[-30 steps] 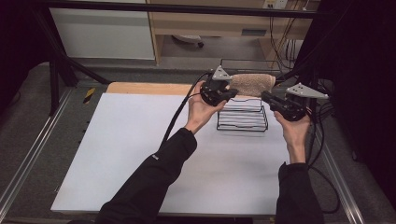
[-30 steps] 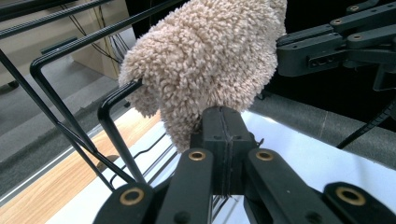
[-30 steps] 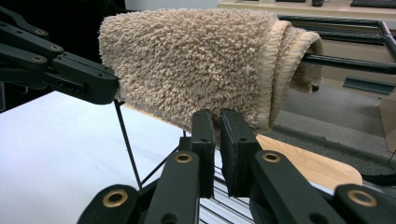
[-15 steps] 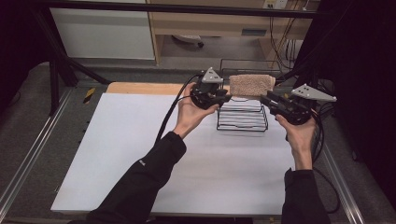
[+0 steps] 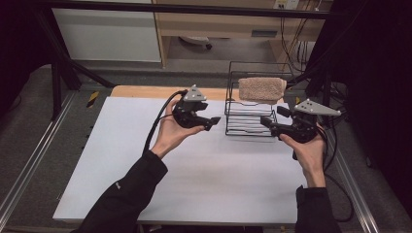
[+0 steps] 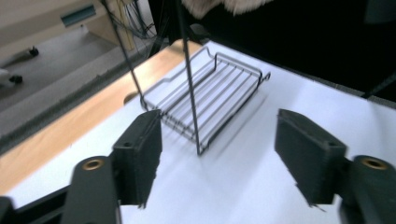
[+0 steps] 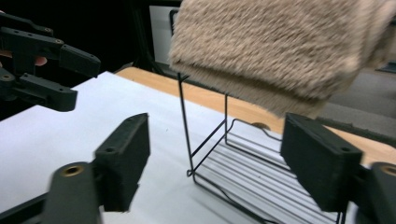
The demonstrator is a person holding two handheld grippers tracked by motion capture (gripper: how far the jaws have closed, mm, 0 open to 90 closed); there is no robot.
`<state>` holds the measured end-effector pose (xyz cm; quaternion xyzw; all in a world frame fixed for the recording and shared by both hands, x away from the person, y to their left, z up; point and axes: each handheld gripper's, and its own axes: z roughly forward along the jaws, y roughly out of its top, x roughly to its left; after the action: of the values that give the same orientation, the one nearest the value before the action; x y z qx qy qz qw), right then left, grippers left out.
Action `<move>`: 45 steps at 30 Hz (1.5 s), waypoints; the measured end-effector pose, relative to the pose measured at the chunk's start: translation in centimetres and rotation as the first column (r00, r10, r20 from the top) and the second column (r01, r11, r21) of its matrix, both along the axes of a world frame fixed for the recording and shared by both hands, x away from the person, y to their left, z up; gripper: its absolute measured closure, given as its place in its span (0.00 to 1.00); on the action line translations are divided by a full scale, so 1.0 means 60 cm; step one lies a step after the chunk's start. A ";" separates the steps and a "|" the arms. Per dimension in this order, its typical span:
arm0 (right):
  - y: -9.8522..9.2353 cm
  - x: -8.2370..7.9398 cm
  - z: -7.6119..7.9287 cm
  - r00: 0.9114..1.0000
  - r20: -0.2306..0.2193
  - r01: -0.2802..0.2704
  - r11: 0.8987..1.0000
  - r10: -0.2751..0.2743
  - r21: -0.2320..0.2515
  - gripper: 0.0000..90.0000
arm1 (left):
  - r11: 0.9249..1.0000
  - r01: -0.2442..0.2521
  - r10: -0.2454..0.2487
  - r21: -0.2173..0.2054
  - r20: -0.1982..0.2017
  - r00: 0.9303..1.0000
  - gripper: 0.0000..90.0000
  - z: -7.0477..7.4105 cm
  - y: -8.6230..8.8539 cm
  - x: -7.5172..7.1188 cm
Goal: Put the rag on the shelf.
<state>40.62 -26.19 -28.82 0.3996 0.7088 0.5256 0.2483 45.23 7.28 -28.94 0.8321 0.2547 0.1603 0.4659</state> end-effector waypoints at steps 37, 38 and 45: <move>0.043 -0.048 -0.202 0.970 -0.224 -0.110 0.993 0.096 -0.052 0.01 | 0.976 -0.217 0.216 0.005 -0.115 0.970 0.08 -0.220 0.294 -0.150; 0.042 -0.050 -0.207 0.969 -0.228 -0.110 0.992 0.094 -0.060 0.01 | 0.976 -0.216 0.215 0.004 -0.116 0.970 0.08 -0.222 0.296 -0.151; 0.021 -0.066 -0.238 0.963 -0.250 -0.120 0.991 0.100 -0.065 0.01 | 0.975 -0.221 0.221 0.009 -0.121 0.968 0.08 -0.239 0.319 -0.164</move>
<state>36.66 -24.91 -43.12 0.4118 0.7755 0.4562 0.1445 35.36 26.44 -43.29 0.8056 0.3740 0.1598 0.4308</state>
